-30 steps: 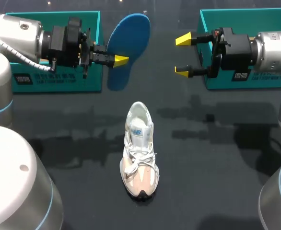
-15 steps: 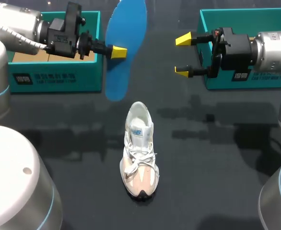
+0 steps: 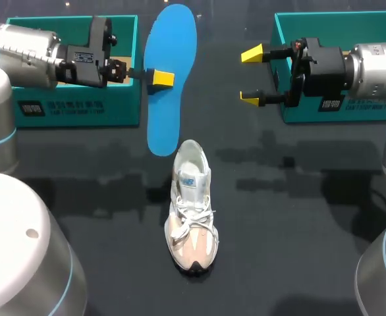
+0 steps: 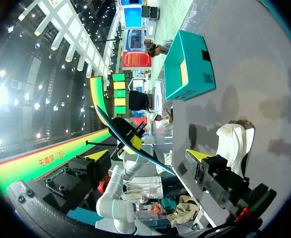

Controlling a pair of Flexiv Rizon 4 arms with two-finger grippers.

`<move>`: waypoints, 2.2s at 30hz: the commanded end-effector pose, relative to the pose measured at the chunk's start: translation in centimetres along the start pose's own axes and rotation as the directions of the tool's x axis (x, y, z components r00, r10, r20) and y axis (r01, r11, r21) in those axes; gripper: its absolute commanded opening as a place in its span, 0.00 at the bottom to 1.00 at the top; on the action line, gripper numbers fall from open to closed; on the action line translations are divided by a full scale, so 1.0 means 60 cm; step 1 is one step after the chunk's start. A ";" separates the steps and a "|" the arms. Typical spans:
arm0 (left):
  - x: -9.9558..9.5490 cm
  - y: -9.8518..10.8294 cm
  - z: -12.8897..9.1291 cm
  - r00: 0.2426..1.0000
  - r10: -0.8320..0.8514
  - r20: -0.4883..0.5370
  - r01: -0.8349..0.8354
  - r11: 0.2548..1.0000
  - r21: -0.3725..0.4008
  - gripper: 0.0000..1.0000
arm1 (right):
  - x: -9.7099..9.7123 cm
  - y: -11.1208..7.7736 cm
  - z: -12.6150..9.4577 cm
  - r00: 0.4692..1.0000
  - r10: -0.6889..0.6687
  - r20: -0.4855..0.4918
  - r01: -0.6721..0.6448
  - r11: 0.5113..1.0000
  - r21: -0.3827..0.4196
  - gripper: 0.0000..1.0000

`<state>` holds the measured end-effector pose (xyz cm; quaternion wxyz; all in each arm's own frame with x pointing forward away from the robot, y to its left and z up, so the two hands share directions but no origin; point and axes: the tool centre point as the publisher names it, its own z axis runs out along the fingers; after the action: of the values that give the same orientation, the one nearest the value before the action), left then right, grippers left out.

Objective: Take the shoe out of the shoebox, open the shoe tongue, remove and reinsert the insole, then place the shoe into the shoebox

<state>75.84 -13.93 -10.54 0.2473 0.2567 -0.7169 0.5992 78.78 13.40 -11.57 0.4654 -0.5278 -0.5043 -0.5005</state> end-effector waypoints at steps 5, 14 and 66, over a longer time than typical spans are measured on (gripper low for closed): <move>-0.023 0.015 0.005 0.965 -0.259 -0.040 0.260 0.965 0.018 0.00 | -0.001 -0.001 0.001 1.000 0.001 0.002 -0.001 1.000 -0.002 1.00; -0.043 0.042 0.011 0.812 -0.573 -0.108 0.582 0.807 0.094 0.00 | -0.001 -0.001 0.001 1.000 0.001 0.002 -0.001 1.000 -0.002 1.00; -0.049 0.055 0.047 0.747 -0.655 -0.114 0.665 0.735 0.131 0.00 | 0.130 -0.058 0.079 0.386 -0.109 0.916 0.121 0.990 0.066 1.00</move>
<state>75.67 -15.94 -15.27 0.4433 0.4953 -0.5197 0.5368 75.50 17.70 -4.56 0.1957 -0.6444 -0.6838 -0.2808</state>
